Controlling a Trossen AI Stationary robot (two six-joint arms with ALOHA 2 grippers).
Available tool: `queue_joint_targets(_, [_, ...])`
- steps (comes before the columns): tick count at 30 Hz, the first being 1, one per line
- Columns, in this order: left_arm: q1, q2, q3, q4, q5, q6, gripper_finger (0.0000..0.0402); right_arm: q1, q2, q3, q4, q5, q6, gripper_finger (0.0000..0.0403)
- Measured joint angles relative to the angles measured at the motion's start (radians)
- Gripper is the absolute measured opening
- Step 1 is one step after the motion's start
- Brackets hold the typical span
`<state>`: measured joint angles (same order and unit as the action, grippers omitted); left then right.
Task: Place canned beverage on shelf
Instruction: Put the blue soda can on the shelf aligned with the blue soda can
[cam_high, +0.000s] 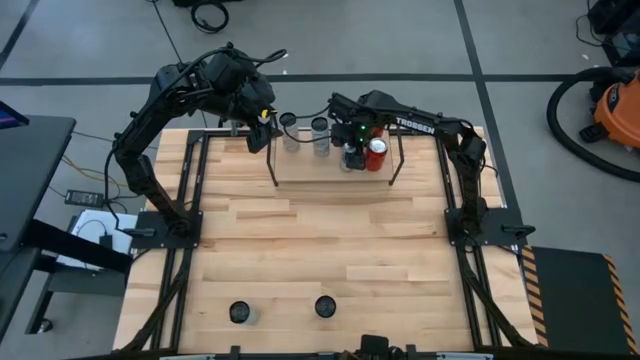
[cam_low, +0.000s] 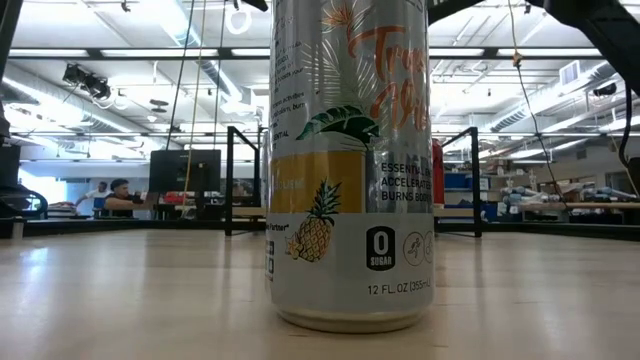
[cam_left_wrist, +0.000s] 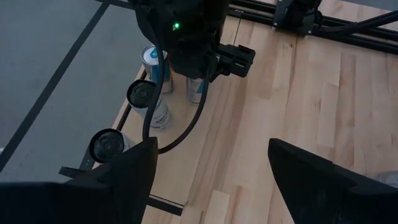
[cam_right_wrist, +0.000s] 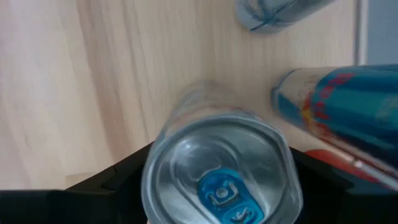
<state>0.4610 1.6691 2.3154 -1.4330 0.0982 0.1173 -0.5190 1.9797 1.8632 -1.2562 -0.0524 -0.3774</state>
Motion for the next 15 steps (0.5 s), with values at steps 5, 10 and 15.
queue_joint_targets(5, [0.0,0.0,0.0,0.0,0.0,0.0,0.0307,0.0,0.0,0.001,0.011,0.018,0.0,0.0309])
queue_joint_targets(10, [0.0,0.0,0.0,0.0,0.0,0.001,0.0307,0.0,0.0,0.001,0.011,0.017,0.0,0.0319])
queue_joint_targets(15, [0.0,0.0,0.0,0.0,0.0,0.001,0.0307,0.001,-0.008,0.001,-0.01,0.032,0.0,0.0323])
